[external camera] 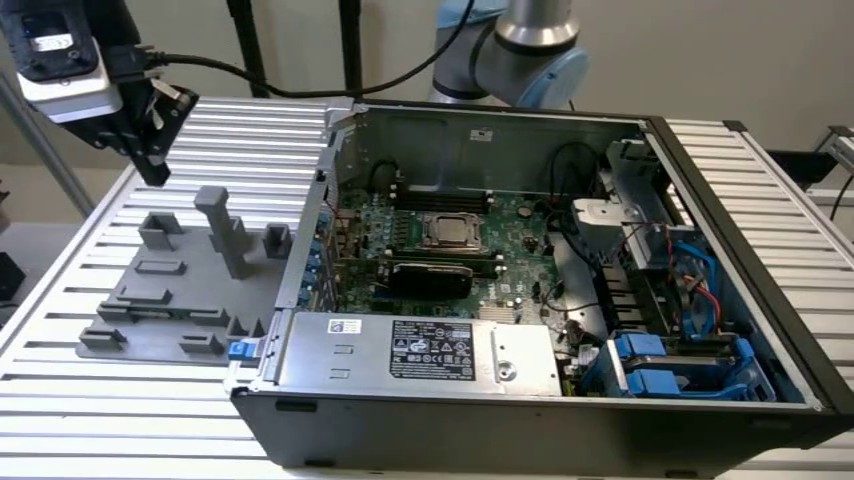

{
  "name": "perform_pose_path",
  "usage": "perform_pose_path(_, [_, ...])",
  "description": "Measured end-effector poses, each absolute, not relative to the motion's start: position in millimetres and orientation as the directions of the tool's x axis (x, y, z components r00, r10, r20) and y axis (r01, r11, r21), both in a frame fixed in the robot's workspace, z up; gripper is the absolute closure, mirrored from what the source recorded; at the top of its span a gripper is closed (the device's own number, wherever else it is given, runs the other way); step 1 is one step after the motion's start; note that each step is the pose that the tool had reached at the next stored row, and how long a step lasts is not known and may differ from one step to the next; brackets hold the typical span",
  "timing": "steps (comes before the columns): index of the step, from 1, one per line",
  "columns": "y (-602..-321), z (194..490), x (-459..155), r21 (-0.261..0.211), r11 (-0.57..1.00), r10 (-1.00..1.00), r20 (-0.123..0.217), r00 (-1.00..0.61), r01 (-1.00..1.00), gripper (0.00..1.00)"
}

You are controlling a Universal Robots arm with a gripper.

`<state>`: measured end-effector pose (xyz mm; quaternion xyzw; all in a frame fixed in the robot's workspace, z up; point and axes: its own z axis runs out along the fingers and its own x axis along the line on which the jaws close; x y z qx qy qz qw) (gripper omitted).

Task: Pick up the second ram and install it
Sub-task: 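Reach for the second ram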

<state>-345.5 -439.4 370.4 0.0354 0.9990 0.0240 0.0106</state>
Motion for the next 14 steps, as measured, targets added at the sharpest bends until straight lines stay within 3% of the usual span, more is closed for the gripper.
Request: perform_pose_path(14, [-451, 356, -390, 0.049, 0.996, 0.071, -0.019, -0.997, 0.070, 0.89])
